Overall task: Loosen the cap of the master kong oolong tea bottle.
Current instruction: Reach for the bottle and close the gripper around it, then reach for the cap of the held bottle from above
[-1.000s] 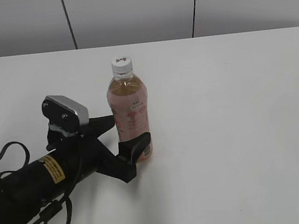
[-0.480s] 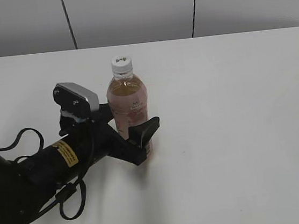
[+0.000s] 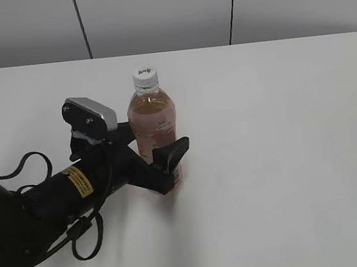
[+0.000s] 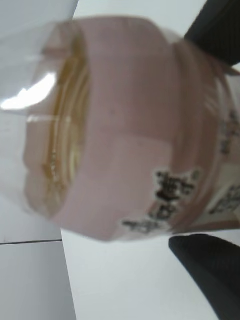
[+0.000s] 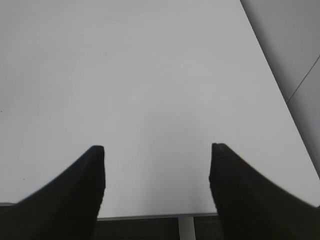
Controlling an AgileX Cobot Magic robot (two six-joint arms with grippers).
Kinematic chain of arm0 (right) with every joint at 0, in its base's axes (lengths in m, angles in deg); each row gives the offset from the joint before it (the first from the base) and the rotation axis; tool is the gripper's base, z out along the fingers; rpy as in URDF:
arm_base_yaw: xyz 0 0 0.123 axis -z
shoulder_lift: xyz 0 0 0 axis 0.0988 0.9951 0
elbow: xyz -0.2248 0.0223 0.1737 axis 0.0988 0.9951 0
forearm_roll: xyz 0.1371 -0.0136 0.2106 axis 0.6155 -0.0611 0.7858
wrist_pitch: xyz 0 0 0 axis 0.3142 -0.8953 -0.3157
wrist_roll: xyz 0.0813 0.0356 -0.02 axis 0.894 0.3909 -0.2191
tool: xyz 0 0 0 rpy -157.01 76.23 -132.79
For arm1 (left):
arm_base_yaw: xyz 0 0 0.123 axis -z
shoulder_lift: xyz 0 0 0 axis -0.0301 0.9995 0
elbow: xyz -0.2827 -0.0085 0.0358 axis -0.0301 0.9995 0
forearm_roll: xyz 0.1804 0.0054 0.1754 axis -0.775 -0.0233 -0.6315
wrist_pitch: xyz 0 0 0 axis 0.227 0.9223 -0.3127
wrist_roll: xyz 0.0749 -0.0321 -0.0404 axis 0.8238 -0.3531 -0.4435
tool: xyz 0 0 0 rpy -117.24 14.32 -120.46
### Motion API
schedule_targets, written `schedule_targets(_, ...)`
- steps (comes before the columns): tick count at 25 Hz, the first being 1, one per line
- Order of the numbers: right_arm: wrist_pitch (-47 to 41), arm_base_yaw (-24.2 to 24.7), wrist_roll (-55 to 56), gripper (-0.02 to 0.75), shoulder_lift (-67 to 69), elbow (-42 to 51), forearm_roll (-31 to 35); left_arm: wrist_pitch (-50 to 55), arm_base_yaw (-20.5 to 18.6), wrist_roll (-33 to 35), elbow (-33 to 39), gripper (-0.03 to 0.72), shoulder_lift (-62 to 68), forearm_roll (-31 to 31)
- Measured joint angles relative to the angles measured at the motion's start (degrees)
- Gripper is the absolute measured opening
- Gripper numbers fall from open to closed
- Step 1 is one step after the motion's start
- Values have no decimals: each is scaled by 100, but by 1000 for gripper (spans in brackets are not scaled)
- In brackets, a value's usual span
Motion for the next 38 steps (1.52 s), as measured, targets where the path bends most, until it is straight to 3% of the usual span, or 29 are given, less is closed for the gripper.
schedule_targets(9,0,0,0,486,0,0,0,-1,0,0,0,540,0,7)
schedule_targets(14,0,0,0,485,0,0,0,-1,0,37,-2,389,0,13)
schedule_targets(27,0,0,0,484,0,0,0,419,0,42,-1,389,-410,-527)
schedule_targets(32,4,0,-41,483,351,-11,58,919,0,387,2,389,-889,-537)
schedule_targets(38,553,0,-872,484,1607,-229,1129,2189,0,917,2,389,-1231,-573)
